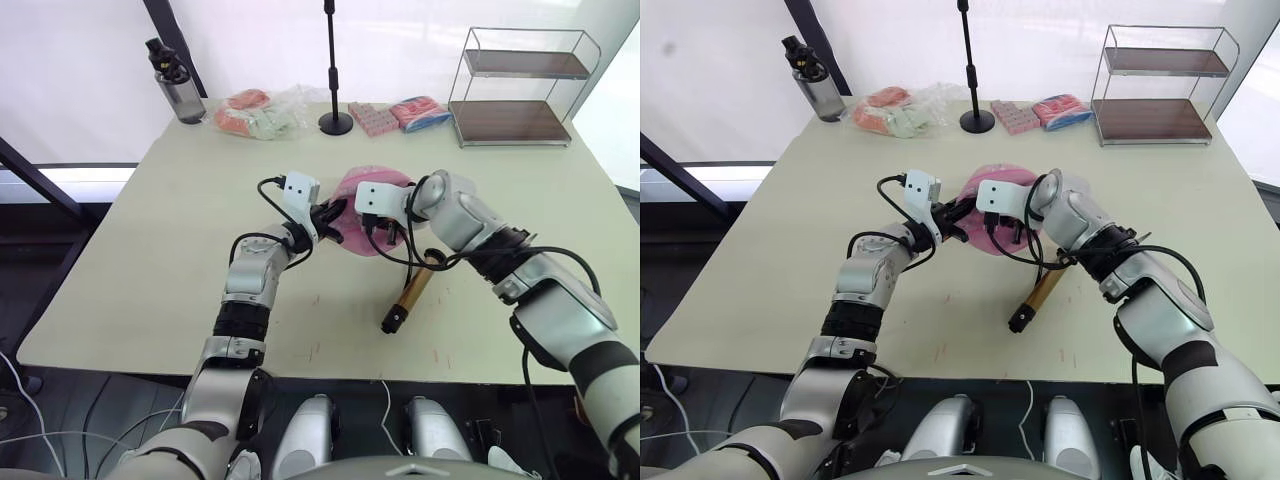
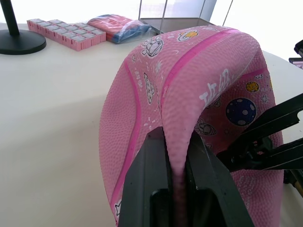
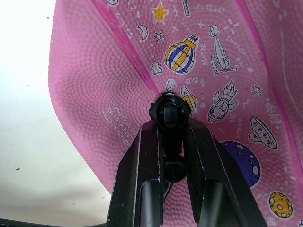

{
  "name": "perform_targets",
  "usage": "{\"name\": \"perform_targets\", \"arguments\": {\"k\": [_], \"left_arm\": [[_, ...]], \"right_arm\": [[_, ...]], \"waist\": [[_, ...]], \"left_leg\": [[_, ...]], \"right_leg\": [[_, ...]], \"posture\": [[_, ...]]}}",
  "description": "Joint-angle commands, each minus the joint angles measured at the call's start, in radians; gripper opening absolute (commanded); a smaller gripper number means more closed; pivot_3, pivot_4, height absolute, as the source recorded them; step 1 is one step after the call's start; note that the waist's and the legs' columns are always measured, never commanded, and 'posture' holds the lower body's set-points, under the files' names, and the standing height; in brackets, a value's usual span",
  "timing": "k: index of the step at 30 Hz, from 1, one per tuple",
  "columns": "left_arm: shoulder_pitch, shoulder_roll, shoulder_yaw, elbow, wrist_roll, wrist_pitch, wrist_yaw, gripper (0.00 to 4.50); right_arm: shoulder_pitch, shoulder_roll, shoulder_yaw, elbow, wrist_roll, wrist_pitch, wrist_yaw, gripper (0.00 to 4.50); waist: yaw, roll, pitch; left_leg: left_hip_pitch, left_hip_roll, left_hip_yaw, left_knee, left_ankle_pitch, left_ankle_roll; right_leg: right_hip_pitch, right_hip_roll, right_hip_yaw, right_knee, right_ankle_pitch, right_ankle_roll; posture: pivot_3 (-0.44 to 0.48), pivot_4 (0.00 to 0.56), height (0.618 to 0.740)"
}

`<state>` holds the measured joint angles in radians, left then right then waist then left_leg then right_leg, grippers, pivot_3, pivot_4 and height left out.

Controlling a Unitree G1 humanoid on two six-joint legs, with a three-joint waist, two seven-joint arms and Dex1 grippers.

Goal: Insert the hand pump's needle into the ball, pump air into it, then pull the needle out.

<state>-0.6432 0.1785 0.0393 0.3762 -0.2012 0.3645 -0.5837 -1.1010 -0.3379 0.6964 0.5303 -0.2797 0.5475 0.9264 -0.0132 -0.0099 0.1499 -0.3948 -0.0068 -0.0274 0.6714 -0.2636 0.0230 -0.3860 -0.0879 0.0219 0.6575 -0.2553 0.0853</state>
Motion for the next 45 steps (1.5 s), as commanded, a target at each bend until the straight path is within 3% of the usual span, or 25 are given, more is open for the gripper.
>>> {"name": "perform_targets", "arguments": {"k": [1,13,45], "left_arm": [[0.025,-0.015,-0.028,0.03,-0.008,0.033,-0.014,0.0],[0.031,-0.013,-0.022,0.025,-0.013,0.04,-0.009,0.0],[0.053,-0.019,0.002,0.01,-0.021,0.058,0.0,0.0]], "right_arm": [[0.045,-0.018,0.041,0.129,-0.088,0.023,-0.017,0.07],[0.045,0.032,0.042,0.232,-0.142,-0.032,-0.02,0.07],[0.025,0.151,0.054,0.618,-0.28,-0.192,-0.154,0.07]], "waist": [[0.0,0.0,-0.001],[-0.004,0.0,-0.006],[-0.023,-0.001,-0.03]], "left_leg": [[0.0,0.0,0.0,0.0,0.0,0.0],[0.01,0.0,0.001,-0.003,0.0,0.0],[0.017,-0.003,0.001,-0.006,-0.001,0.0]], "right_leg": [[0.0,0.0,0.0,0.0,0.0,0.0],[0.009,0.0,0.001,-0.001,-0.001,-0.001],[0.009,0.0,0.009,-0.001,-0.001,-0.001]], "posture": [[0.0,0.15,0.736],[0.0,0.15,0.736],[0.0,0.15,0.736]]}}
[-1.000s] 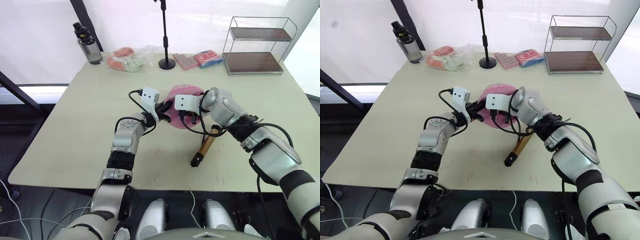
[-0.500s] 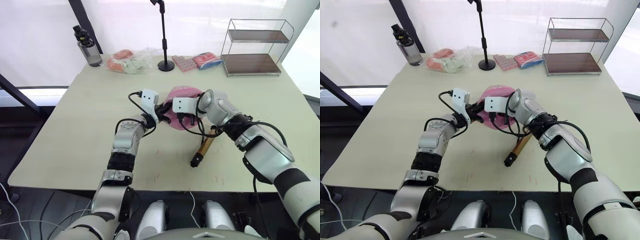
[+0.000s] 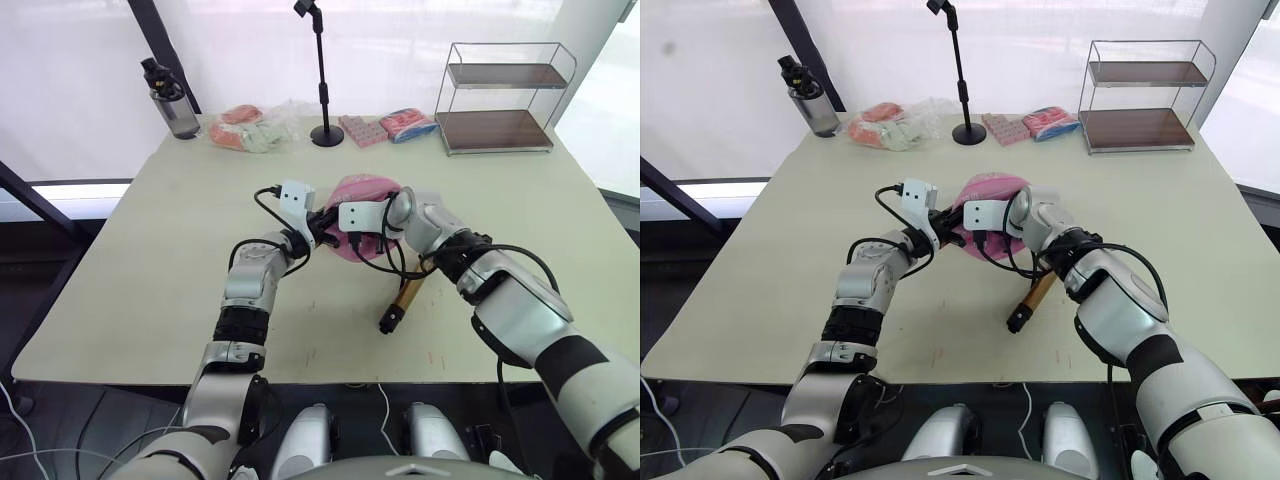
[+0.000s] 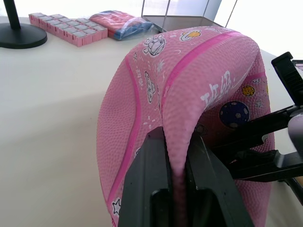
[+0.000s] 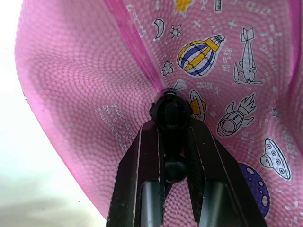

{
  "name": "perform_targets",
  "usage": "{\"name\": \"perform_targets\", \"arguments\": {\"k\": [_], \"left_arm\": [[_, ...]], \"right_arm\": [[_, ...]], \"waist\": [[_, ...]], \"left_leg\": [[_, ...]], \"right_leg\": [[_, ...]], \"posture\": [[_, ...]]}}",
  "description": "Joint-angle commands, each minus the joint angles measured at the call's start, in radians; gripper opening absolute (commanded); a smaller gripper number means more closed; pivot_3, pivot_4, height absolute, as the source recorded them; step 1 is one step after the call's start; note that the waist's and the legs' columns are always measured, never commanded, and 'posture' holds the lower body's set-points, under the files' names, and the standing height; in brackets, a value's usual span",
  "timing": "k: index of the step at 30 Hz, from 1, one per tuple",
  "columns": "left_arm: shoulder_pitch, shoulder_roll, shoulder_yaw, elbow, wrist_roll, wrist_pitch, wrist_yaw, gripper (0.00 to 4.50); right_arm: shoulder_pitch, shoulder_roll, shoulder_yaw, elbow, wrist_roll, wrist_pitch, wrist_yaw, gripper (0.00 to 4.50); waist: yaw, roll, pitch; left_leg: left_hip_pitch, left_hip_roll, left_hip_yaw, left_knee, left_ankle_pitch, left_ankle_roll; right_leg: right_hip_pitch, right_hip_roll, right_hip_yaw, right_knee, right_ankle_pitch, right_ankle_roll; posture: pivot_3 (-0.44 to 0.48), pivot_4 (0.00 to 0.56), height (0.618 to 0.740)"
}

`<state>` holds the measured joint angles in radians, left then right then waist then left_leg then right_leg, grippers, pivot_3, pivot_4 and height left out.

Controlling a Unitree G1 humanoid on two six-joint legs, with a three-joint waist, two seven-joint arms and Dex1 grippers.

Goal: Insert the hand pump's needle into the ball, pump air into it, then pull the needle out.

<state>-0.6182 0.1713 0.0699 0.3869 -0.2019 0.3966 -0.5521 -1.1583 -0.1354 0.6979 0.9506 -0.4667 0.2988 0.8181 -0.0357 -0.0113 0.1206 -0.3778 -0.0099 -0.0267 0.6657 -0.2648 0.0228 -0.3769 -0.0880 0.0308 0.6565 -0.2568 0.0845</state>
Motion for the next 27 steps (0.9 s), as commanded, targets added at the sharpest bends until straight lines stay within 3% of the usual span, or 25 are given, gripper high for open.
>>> {"name": "perform_targets", "arguments": {"k": [1,8,17,27], "left_arm": [[0.029,-0.012,-0.028,0.0,-0.021,0.026,-0.031,0.0],[0.032,-0.013,-0.029,-0.003,-0.021,0.026,-0.027,0.0],[0.03,-0.013,-0.032,0.0,-0.02,0.022,-0.029,0.0],[0.029,-0.01,-0.039,0.005,-0.024,0.016,-0.031,0.0]], "right_arm": [[0.083,-0.049,0.053,0.205,-0.096,0.054,-0.05,0.07],[0.085,-0.04,0.046,0.209,-0.098,0.045,-0.05,0.07],[0.083,-0.041,-0.078,0.129,-0.014,0.039,-0.046,0.07],[0.153,-0.097,-0.177,-0.185,0.027,0.245,0.003,0.07]], "waist": [[0.0,0.0,-0.001],[-0.001,0.0,-0.003],[-0.003,0.0,-0.004],[0.001,0.004,0.003]], "left_leg": [[0.0,0.0,0.0,0.0,0.0,0.0],[0.0,0.0,0.0,0.0,0.0,0.0],[0.0,0.0,-0.001,-0.001,0.0,0.0],[-0.004,-0.006,-0.011,-0.001,0.0,0.0]], "right_leg": [[0.0,0.0,0.0,0.0,0.0,0.0],[0.0,0.0,0.0,0.0,0.0,0.0],[0.0,-0.001,0.0,-0.001,0.0,0.0],[0.0,-0.008,-0.005,-0.002,-0.002,0.002]], "posture": [[0.0,0.15,0.736],[0.0,0.15,0.736],[0.0,0.15,0.736],[0.0,0.15,0.736]]}}
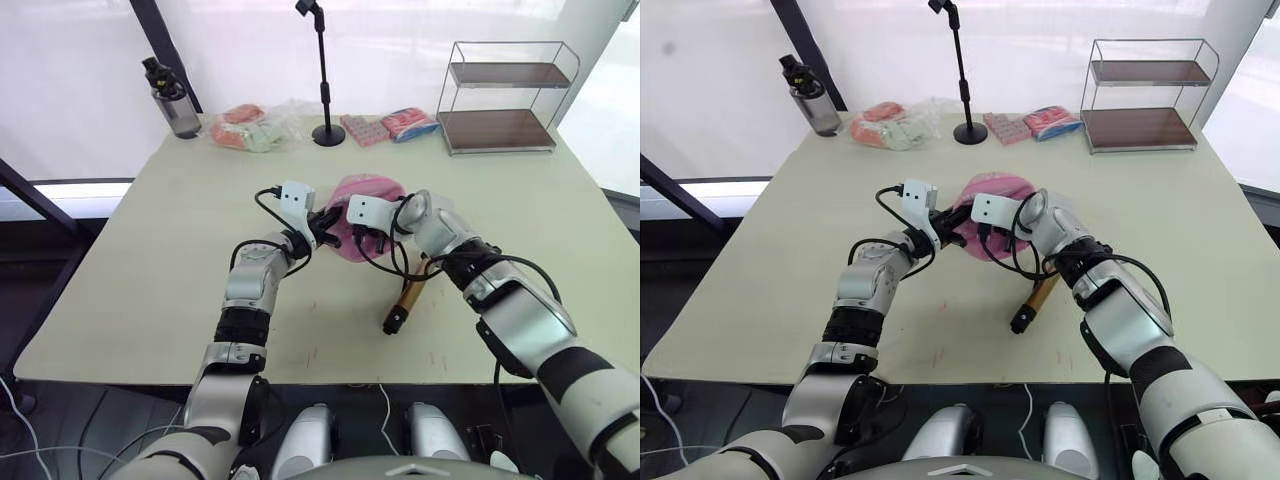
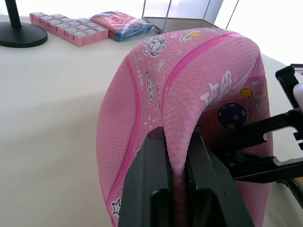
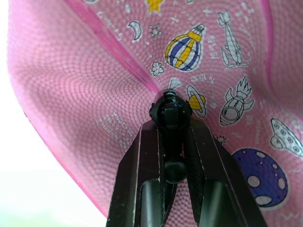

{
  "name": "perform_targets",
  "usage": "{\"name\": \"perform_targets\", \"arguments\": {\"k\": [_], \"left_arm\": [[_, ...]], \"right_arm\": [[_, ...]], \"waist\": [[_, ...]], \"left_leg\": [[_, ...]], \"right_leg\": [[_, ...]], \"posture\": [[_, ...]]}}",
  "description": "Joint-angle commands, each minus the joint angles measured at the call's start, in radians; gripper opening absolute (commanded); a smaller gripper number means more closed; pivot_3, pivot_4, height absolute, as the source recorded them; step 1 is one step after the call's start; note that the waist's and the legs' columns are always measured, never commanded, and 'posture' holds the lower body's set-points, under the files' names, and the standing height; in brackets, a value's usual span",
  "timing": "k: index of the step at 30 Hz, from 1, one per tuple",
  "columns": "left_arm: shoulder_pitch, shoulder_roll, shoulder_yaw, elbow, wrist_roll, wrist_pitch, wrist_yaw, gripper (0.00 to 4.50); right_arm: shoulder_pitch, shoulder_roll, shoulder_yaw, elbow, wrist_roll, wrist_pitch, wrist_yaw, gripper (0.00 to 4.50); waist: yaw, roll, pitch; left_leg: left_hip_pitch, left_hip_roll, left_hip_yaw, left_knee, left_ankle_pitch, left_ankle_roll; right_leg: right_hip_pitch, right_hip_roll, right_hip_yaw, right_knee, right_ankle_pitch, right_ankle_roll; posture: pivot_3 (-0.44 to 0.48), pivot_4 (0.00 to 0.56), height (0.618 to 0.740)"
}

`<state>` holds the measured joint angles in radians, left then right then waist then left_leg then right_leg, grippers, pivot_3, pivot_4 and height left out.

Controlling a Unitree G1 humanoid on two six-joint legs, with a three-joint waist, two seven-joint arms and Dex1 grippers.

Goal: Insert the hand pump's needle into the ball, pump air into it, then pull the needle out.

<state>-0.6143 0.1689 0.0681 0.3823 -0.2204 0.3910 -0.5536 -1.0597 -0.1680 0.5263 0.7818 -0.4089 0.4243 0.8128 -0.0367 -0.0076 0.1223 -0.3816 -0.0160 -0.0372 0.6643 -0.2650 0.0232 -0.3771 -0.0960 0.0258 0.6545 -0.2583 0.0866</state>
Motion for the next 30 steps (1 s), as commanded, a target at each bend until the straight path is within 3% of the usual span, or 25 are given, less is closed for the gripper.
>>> {"name": "perform_targets", "arguments": {"k": [1,9,11,16,20,27,30], "left_arm": [[0.025,-0.008,-0.037,0.01,-0.006,0.021,-0.03,0.0],[0.016,-0.004,-0.043,0.021,-0.007,0.017,-0.038,0.0],[0.015,-0.001,-0.044,0.021,-0.007,0.016,-0.039,0.0],[0.017,0.008,-0.039,0.016,-0.008,0.018,-0.034,0.0],[0.016,0.012,-0.038,0.017,-0.01,0.017,-0.031,0.0],[0.016,0.014,-0.049,0.009,-0.008,0.015,-0.037,0.0],[0.014,0.015,-0.054,0.007,-0.007,0.013,-0.039,0.0]], "right_arm": [[0.064,-0.072,-0.003,-0.046,-0.032,0.138,0.016,0.07],[0.124,-0.094,-0.019,-0.212,-0.012,0.24,0.007,0.07],[0.14,-0.1,-0.032,-0.249,-0.005,0.253,-0.002,1.08],[0.19,-0.132,-0.059,-0.359,0.018,0.281,-0.001,2.71],[0.222,-0.167,-0.091,-0.457,0.045,0.28,-0.011,4.35],[0.313,-0.234,-0.209,-0.7,0.152,0.281,-0.009,4.43],[0.379,-0.259,-0.282,-0.795,0.221,0.267,-0.011,4.43]], "waist": [[0.003,0.001,0.003],[0.023,0.003,0.011],[0.025,0.003,0.011],[0.028,0.004,0.012],[0.029,0.005,0.014],[0.049,0.006,0.02],[0.052,0.006,0.02]], "left_leg": [[-0.001,-0.001,0.0,0.0,0.0,0.0],[-0.002,-0.024,-0.032,-0.003,-0.001,0.001],[-0.001,-0.032,-0.043,-0.005,-0.001,0.001],[-0.001,-0.048,-0.067,-0.011,0.0,0.001],[-0.001,-0.054,-0.08,-0.012,0.0,0.0],[-0.004,-0.068,-0.098,-0.013,0.003,-0.004],[-0.015,-0.07,-0.098,-0.012,0.003,-0.005]], "right_leg": [[0.0,-0.001,-0.001,0.0,0.0,0.0],[-0.001,-0.007,-0.004,-0.003,-0.002,0.003],[-0.002,-0.007,-0.004,-0.004,-0.002,0.003],[-0.004,-0.009,-0.004,-0.008,-0.001,0.004],[-0.005,-0.009,-0.004,-0.009,-0.002,0.004],[-0.009,-0.011,-0.004,-0.009,-0.003,0.006],[-0.02,-0.012,-0.004,-0.009,-0.003,0.006]], "posture": [[0.0,0.15,0.736],[0.0,0.15,0.736],[0.0,0.15,0.736],[0.0,0.15,0.736],[0.0,0.15,0.736],[0.0,0.15,0.736],[0.0,0.15,0.736]]}}
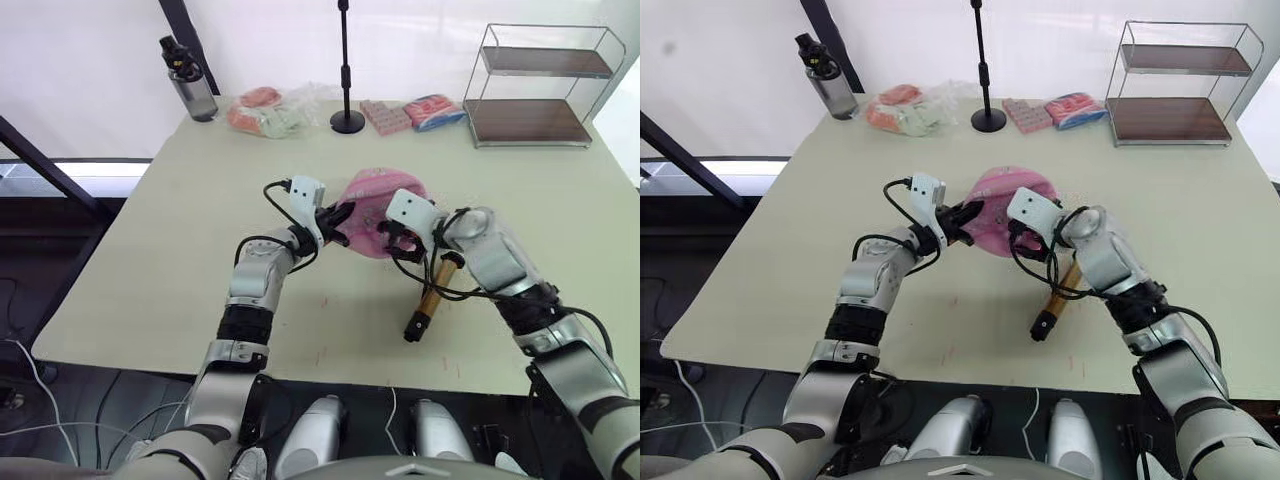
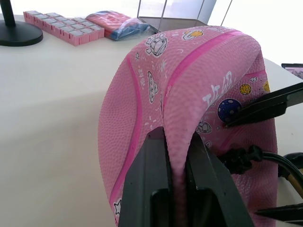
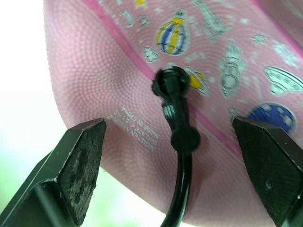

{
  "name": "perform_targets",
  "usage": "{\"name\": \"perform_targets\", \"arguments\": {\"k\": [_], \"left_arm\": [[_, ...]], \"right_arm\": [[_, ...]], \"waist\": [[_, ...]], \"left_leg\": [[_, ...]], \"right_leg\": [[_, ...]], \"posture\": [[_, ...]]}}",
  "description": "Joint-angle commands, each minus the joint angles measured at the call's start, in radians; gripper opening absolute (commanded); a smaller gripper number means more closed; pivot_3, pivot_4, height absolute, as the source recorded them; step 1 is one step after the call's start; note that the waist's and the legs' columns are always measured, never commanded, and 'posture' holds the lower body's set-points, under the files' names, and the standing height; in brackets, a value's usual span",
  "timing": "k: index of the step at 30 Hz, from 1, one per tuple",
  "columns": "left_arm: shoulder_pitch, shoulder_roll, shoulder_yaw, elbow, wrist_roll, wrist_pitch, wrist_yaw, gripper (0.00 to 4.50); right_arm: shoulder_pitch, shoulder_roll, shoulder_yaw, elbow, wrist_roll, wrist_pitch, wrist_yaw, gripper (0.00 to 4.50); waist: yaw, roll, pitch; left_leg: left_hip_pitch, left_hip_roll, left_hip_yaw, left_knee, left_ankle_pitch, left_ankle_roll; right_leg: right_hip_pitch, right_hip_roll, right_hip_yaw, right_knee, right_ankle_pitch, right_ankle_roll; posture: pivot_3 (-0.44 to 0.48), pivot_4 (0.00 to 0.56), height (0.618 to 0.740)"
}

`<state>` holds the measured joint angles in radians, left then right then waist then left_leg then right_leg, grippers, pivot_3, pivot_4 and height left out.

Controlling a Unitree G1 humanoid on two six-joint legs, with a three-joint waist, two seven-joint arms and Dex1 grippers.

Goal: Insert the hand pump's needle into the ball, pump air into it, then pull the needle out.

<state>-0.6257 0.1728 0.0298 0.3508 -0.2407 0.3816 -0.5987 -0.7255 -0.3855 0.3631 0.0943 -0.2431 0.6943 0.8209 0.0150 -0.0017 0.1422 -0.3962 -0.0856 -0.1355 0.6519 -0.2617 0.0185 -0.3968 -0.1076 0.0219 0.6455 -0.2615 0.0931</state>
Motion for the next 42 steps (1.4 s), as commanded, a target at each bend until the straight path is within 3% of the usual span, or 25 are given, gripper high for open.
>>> {"name": "perform_targets", "arguments": {"k": [1,7,14,18,24,41,42], "left_arm": [[0.025,0.011,-0.016,0.039,0.014,0.021,0.005,0.0],[0.018,0.011,-0.022,0.043,0.017,0.015,0.002,0.0],[0.014,0.011,-0.028,0.038,0.017,0.013,-0.001,0.0],[0.018,0.018,-0.037,0.021,0.025,0.01,-0.004,0.0],[0.015,0.025,-0.053,0.0,0.031,0.012,-0.01,0.0],[0.008,0.054,-0.095,-0.063,0.022,0.047,-0.057,0.0],[0.002,0.055,-0.089,-0.068,0.02,0.048,-0.056,0.39]], "right_arm": [[0.073,-0.049,-0.148,-0.139,0.084,-0.012,-0.014,4.43],[0.259,-0.022,-0.374,-0.312,0.269,-0.163,-0.073,4.43],[0.427,-0.083,-0.479,-0.385,0.41,-0.237,-0.007,4.43],[0.528,-0.104,-0.586,-0.382,0.557,-0.352,0.089,4.43],[0.605,-0.174,-0.692,-0.334,0.768,-0.374,0.256,4.43],[0.692,-0.21,-0.737,-0.193,0.798,-0.703,0.379,4.43],[0.694,-0.21,-0.735,-0.191,0.804,-0.705,0.384,4.48]], "waist": [[0.002,0.0,0.0],[-0.001,-0.002,0.002],[0.0,-0.003,0.002],[-0.001,-0.003,0.003],[-0.002,-0.005,0.004],[-0.001,-0.006,0.005],[-0.001,-0.006,0.005]], "left_leg": [[-0.001,0.0,0.0,0.0,0.0,0.0],[-0.001,-0.002,-0.001,0.0,0.0,0.0],[-0.001,-0.002,0.0,0.0,0.0,0.0],[-0.001,-0.002,0.0,0.0,0.0,0.0],[0.0,0.0,-0.002,0.0,0.0,0.0],[0.0,0.0,-0.003,0.0,0.0,0.0],[0.0,0.0,-0.003,0.0,0.0,0.0]], "right_leg": [[-0.001,0.0,0.0,0.0,0.0,0.0],[-0.001,-0.001,0.001,0.0,0.0,0.0],[-0.001,-0.001,0.002,0.001,0.0,0.0],[0.0,-0.001,0.002,0.0,0.0,0.0],[0.001,0.002,0.0,0.0,0.0,0.0],[0.002,0.002,0.0,-0.001,0.0,0.0],[0.002,0.002,0.0,-0.001,0.0,0.0]], "posture": [[0.0,0.15,0.736],[0.0,0.15,0.736],[0.0,0.15,0.736],[0.0,0.15,0.736],[0.0,0.15,0.736],[0.0,0.15,0.736],[0.0,0.15,0.736]]}}
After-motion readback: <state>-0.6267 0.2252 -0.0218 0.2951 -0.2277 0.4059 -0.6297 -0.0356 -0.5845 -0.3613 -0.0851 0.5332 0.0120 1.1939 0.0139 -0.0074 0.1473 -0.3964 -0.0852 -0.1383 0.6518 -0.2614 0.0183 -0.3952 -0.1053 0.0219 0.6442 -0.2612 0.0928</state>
